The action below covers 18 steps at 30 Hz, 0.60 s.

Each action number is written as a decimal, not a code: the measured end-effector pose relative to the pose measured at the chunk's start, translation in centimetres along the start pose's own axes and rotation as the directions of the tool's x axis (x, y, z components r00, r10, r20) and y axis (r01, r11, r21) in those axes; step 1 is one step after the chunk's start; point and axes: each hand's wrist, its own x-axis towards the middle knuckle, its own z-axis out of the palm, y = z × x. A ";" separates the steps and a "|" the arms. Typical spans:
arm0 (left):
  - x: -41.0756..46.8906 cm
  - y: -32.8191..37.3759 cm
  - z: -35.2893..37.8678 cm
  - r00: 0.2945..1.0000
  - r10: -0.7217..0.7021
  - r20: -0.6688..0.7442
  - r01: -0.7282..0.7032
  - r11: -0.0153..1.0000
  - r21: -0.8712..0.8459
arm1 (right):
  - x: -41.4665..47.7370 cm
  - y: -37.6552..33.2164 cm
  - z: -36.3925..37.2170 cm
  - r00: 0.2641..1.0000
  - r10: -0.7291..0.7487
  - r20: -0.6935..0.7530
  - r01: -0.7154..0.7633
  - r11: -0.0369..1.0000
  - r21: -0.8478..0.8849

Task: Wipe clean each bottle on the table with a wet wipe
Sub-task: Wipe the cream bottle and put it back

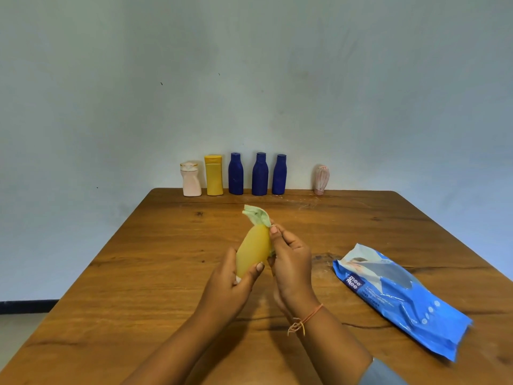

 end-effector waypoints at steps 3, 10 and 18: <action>0.1 1.2 0.2 0.990 -0.136 0.046 0.143 0.948 -0.283 | -0.6 1.2 0.3 0.999 0.020 -0.028 -0.019 0.999 0.032; 1.3 2.0 -0.4 0.907 -0.378 0.187 0.419 0.762 -0.494 | -1.2 2.1 -2.0 0.880 -0.397 0.260 0.471 0.668 -0.576; 2.9 0.9 -1.2 0.886 -0.432 0.168 0.454 0.734 -0.505 | 0.6 1.8 -3.4 0.961 -0.168 0.218 0.263 0.796 -0.545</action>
